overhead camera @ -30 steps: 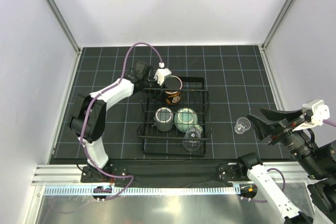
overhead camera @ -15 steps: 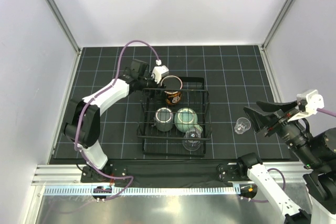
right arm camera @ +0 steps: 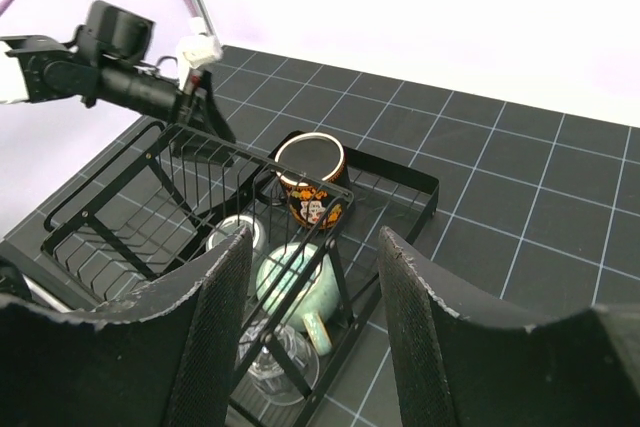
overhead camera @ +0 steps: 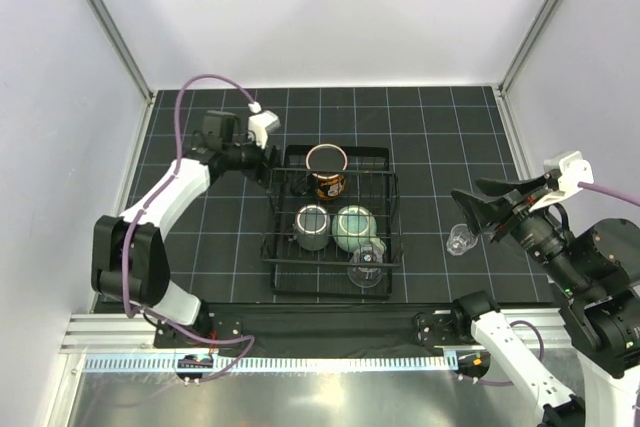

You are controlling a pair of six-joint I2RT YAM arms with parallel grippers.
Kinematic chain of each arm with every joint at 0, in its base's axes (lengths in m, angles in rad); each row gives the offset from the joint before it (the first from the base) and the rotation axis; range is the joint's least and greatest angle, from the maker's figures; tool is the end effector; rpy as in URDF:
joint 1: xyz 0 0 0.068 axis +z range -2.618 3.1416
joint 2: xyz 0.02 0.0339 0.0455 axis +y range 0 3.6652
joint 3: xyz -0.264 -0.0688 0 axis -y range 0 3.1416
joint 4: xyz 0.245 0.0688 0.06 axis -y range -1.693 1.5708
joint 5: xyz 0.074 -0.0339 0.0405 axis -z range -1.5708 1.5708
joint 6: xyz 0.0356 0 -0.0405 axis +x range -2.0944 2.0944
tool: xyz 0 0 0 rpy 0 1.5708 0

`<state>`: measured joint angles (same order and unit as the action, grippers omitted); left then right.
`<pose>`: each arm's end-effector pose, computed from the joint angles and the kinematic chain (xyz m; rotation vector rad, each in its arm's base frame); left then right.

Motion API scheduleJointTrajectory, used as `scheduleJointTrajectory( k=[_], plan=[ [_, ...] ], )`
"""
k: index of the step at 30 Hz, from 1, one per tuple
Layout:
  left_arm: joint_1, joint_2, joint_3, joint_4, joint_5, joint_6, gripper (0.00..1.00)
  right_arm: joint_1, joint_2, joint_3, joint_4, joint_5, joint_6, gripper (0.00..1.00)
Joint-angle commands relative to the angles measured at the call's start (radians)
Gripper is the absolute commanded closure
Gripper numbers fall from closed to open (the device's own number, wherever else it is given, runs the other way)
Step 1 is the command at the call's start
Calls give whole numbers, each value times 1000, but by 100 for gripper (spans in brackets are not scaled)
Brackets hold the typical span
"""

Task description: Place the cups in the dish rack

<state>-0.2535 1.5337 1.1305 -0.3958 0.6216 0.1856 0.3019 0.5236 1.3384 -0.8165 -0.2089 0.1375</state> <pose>0.3151 -0.1031 0.2626 0.7892 2.1666 -0.7655 0.0213 0.0144 0.4647 -0.2958 1.5676 0.5075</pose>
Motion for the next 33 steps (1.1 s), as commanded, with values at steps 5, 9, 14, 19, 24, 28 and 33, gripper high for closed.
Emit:
scheduleJointTrajectory(
  k=[5,9,14,19,24,28,33],
  plan=[
    [184,90,80,195,194,-291,43,0,26,-36,102,-11,4,45],
    [189,278,286,276,237,-579,69,2,23,-39,102,5,1,45],
    [186,486,374,565,282,-947,83,2,9,-53,115,28,8,44],
    [149,654,440,923,313,-1253,87,0,-5,-53,112,55,11,45],
    [83,721,540,910,328,-1282,100,0,-25,-65,108,78,30,45],
    [40,772,572,905,334,-1304,100,2,-39,-82,108,85,47,45],
    [-3,801,613,882,371,-1304,100,2,-50,-82,94,100,53,45]
  ],
)
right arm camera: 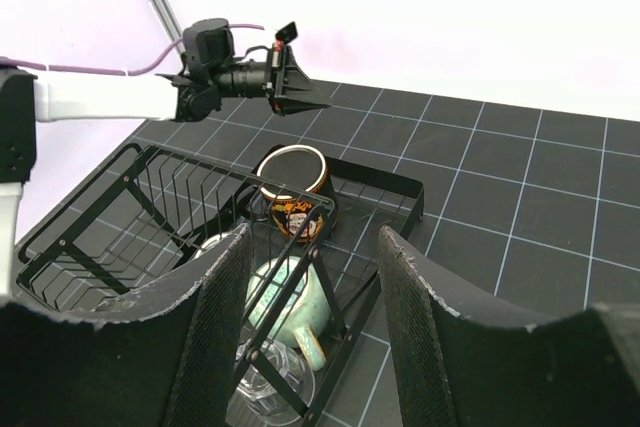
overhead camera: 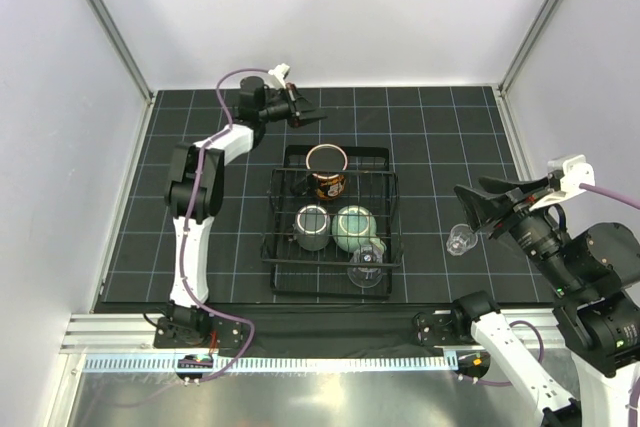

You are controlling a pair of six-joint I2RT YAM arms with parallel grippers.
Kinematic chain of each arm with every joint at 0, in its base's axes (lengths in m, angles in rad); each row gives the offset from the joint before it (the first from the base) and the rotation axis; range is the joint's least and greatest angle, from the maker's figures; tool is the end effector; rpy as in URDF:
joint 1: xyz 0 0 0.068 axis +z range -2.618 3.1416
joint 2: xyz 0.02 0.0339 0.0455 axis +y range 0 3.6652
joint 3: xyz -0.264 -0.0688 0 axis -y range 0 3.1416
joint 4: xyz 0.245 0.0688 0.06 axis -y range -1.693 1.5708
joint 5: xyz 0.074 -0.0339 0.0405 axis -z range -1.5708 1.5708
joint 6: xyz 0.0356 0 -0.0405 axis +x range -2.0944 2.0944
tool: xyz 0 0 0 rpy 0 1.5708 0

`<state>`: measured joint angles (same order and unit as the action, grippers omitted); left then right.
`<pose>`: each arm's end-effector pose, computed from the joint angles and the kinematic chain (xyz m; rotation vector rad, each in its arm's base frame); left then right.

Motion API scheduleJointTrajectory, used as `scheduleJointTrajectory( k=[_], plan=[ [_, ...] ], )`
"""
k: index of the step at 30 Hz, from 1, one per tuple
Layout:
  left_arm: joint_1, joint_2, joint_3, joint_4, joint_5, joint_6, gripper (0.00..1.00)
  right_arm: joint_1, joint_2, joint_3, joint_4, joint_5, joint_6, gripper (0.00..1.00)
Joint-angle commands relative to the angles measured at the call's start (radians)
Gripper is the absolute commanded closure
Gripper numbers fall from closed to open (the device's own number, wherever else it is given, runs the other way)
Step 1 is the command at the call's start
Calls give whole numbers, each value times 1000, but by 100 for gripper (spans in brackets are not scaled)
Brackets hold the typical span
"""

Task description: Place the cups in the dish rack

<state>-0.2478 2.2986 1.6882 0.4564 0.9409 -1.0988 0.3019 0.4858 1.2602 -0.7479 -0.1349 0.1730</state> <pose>0.5015 -0.1566 0.2048 -0.0295 2.0219 -1.7274 0.0262 0.0132 0.4539 -0.2085 1.5503 0.4794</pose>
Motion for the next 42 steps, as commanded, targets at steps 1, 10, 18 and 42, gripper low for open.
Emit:
scheduleJointTrajectory(
  k=[1,10,18,42],
  plan=[
    [-21,51,77,12,87,-18,100,2,-12,-2,24,27,14,45],
    [-56,84,108,-278,200,141,100,2,-16,10,2,26,3,45],
    [-87,59,65,-326,277,231,100,2,-26,5,-1,23,6,45],
    [-87,-133,-91,-1113,227,932,100,2,-30,8,-27,27,-1,45]
  ],
)
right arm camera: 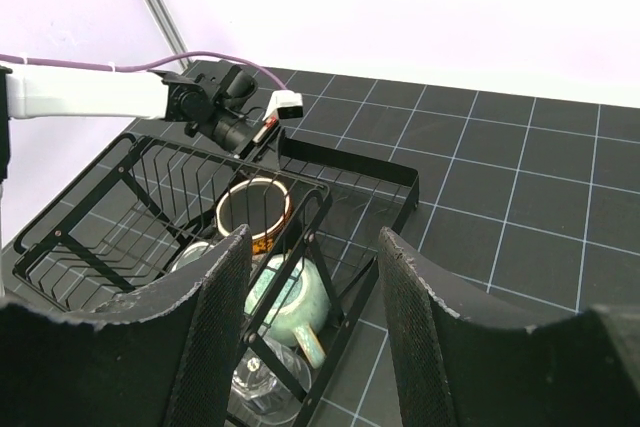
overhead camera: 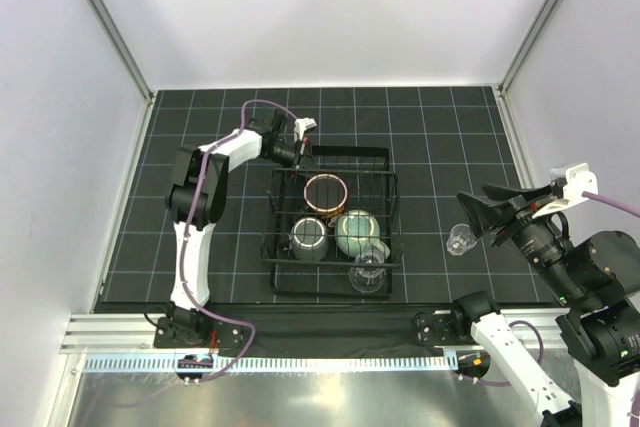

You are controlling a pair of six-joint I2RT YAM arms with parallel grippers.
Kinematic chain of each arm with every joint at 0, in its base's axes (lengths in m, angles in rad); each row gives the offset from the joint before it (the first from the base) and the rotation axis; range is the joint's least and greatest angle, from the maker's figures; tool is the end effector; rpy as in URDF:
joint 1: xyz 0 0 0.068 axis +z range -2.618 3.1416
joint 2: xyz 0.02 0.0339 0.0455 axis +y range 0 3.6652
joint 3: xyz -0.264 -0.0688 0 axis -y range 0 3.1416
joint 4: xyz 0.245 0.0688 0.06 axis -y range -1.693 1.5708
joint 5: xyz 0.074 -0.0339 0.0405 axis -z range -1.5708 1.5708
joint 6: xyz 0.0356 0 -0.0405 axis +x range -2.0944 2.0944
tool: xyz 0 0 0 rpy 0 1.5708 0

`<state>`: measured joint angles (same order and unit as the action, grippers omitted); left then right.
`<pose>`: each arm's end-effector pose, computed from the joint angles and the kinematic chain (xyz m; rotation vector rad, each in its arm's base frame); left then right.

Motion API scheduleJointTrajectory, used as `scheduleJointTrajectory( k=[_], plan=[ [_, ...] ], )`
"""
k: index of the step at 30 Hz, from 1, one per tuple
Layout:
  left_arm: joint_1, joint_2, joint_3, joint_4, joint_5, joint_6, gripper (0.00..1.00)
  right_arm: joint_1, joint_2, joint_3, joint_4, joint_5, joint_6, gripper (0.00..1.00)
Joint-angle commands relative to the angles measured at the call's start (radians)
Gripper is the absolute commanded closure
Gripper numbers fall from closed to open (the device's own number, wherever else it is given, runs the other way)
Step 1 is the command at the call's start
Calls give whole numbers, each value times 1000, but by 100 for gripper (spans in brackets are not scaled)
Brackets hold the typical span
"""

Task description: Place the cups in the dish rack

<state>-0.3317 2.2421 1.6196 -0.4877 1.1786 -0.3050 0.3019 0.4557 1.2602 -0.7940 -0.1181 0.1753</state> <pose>0.4215 -0.1800 0.1476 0.4295 2.5198 -1.7888 0.0169 0.0096 0.4490 -0.1937 1.5675 0.4671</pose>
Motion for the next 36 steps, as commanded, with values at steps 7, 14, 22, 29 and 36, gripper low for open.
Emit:
scheduleJointTrajectory(
  k=[7,14,22,29,36],
  plan=[
    [-1,-144,-116,-183,-36,161,100,0,40,8,-25,23,16,45],
    [11,-171,-63,-189,-115,97,100,0,145,54,-132,113,93,45],
    [85,-242,55,-170,-428,-117,74,2,326,116,-335,334,231,40],
    [175,-461,-49,-77,-656,-318,58,-4,488,70,-452,396,331,36],
    [174,-719,-142,-106,-718,-330,52,-59,532,-125,-383,347,389,36]
  ],
)
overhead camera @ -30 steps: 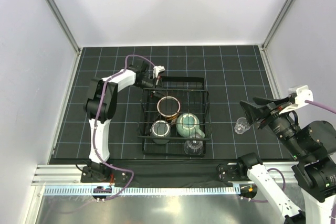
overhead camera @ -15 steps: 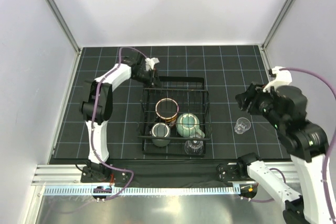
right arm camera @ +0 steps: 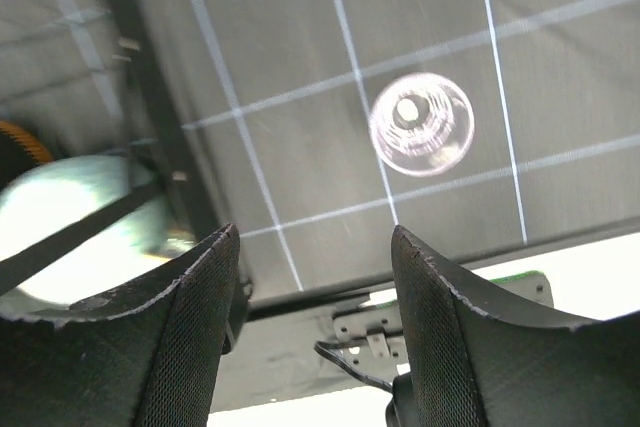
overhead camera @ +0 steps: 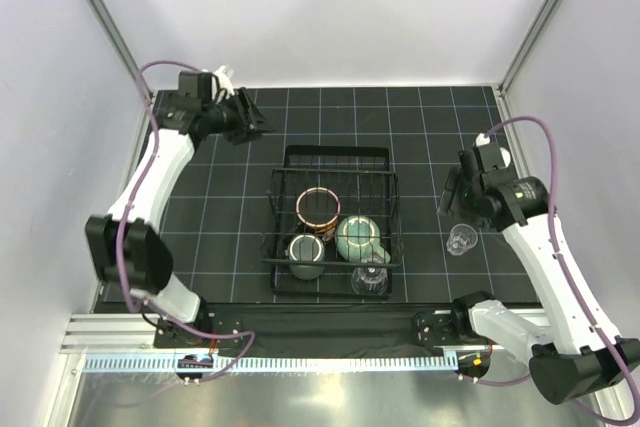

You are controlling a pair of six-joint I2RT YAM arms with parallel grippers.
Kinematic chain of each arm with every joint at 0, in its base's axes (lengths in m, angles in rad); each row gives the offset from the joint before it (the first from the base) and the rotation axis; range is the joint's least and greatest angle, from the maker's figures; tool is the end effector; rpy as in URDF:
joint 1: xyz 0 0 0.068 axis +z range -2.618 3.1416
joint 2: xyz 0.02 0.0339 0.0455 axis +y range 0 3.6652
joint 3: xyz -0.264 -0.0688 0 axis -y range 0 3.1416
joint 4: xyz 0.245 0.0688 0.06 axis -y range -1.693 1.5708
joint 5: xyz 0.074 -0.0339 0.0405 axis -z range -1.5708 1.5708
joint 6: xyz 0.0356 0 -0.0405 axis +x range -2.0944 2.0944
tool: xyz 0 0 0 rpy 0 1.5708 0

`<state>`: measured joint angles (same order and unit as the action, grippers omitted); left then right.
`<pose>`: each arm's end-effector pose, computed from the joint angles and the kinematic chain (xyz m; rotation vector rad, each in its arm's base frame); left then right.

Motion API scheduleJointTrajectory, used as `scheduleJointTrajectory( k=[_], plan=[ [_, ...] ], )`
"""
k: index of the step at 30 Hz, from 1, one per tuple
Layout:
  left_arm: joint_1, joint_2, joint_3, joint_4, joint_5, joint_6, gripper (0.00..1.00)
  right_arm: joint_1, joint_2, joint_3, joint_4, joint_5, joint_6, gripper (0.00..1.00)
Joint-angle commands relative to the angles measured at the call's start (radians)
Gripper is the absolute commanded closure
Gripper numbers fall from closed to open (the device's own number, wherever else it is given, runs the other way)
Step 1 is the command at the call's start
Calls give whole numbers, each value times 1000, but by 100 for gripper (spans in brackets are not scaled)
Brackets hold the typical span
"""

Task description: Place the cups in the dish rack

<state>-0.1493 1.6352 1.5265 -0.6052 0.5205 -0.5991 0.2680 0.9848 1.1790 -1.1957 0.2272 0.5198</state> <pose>0.3596 -0.0720 0.3413 -0.2451 2.3517 -0.9736 0.1578 0.0350 0.3481 0.4018 2.5013 0.0176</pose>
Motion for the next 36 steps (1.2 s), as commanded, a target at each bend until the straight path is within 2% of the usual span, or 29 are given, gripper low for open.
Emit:
scheduleJointTrajectory(
  k=[1,6,9,12,19,22,24,26,29,31,34,36],
  plan=[
    [-10,-148,-89,10,-74,-45,51,-50,15,-59,21,3,52,36],
    [-9,-401,-213,1,-97,-59,43,-95,75,-137,82,31,40,36],
    [-15,-490,-247,-56,-111,-47,39,-124,115,-185,130,37,17,36],
    [-29,-531,-255,-107,-128,-41,1,-139,144,-222,174,27,8,36],
    [-62,-522,-140,-174,-178,-71,1,-154,218,-274,271,38,-7,38],
    [-65,-523,-79,-225,-229,-134,0,-158,250,-292,300,15,5,42],
    [-64,-529,-45,-246,-247,-192,0,-158,255,-308,320,12,9,49],
    [-64,-532,-28,-245,-225,-215,0,-158,261,-323,340,17,11,62],
    [-65,-520,6,-232,-139,-245,0,-159,270,-331,346,24,9,70],
    [-67,-520,24,-229,-110,-254,0,-162,273,-335,352,32,8,71],
    [-65,-526,43,-232,-97,-266,0,-165,272,-344,361,41,9,80],
    [-65,-528,69,-255,-132,-292,0,-167,272,-348,363,40,8,89]
  ],
)
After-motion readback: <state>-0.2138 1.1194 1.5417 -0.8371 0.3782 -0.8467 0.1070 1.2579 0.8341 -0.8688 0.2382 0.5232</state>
